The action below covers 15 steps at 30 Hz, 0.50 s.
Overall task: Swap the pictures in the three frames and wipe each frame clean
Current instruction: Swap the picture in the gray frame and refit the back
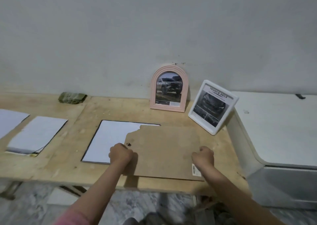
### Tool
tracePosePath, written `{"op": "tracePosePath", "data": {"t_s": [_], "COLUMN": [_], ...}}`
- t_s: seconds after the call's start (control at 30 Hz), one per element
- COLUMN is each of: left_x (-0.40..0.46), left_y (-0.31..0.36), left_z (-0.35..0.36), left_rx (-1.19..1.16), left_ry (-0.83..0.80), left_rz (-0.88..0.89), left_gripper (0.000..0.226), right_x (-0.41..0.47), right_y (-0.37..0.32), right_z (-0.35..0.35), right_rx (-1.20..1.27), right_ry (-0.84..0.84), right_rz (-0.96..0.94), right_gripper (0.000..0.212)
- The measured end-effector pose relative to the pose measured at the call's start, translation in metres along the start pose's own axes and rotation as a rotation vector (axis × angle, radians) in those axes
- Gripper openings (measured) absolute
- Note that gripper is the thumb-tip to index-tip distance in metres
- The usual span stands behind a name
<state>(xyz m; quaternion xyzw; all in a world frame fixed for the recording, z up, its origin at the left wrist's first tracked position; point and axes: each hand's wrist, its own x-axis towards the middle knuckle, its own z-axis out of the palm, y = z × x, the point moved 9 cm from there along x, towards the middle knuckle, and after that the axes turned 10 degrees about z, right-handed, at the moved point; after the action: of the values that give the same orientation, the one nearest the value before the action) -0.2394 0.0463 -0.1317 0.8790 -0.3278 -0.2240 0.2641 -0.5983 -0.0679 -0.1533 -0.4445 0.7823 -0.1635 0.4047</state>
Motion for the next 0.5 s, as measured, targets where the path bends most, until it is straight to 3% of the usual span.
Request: {"op": "tracePosePath", "data": {"t_s": [0.07, 0.17, 0.27, 0.47, 0.5], "left_x": [0.010, 0.027, 0.043, 0.077, 0.083], "left_y": [-0.015, -0.034, -0.046, -0.063, -0.063], "left_z": [-0.019, -0.046, -0.069, -0.100, -0.101], "left_rx": [-0.001, -0.035, -0.063, -0.134, -0.137], "left_ry": [0.023, 0.023, 0.017, -0.019, -0.044], "left_rz": [-0.006, 0.005, 0.056, 0.110, 0.137], "left_gripper": [0.017, 0.008, 0.013, 0.030, 0.024], "right_x": [-0.014, -0.031, -0.035, -0.037, -0.032], "right_y": [-0.022, -0.048, -0.062, -0.085, -0.086], "right_z": [0.016, 0.044, 0.073, 0.126, 0.135], "right_rx": [-0.011, -0.021, -0.039, -0.058, -0.062], "right_ry": [-0.026, -0.082, -0.109, -0.101, -0.089], "right_rz": [-0.051, -0.085, -0.088, -0.082, -0.073], "right_gripper": [0.005, 0.010, 0.001, 0.021, 0.026]}}
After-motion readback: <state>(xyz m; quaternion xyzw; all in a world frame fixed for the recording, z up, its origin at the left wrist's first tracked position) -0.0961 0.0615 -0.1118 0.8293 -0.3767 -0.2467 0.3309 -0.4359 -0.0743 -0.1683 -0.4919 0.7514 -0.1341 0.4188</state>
